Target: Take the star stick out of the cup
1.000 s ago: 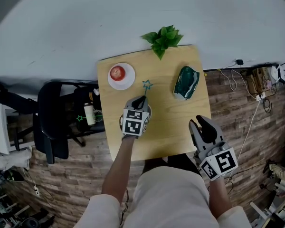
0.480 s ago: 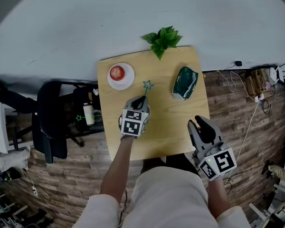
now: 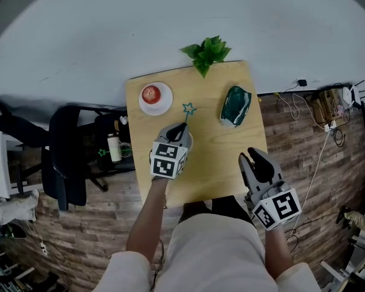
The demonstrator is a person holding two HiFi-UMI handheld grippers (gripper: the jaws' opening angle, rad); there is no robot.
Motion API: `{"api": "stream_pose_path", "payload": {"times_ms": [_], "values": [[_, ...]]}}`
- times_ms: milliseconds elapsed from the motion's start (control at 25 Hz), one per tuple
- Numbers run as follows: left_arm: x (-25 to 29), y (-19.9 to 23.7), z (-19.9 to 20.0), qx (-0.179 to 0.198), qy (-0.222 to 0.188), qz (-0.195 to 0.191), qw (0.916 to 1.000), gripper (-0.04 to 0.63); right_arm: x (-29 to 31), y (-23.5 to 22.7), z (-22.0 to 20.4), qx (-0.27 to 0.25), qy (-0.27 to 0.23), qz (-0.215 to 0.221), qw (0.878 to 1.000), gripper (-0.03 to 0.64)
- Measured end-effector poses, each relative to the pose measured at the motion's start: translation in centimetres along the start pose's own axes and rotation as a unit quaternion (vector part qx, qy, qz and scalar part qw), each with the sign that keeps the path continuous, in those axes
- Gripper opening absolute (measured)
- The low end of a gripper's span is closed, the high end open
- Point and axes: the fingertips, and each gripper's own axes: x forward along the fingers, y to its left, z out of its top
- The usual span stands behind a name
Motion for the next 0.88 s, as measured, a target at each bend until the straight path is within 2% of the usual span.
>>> {"api": "stream_pose_path", "payload": {"times_ms": [480, 880], "values": [[-5.6, -2.1, 3.6, 0.016, -0.085, -0.038, 0.9956, 0.012, -1.7, 3.4, 0.5, -0.007, -0.022, -0.001, 1.000, 0.094], [-10.3, -2.2, 5.6, -0.002, -0.151, -0.060, 0.9867, 0.012, -2.7, 6.5, 0.5, -0.013, -0.036, -0.009, 0.999, 0.092]]}}
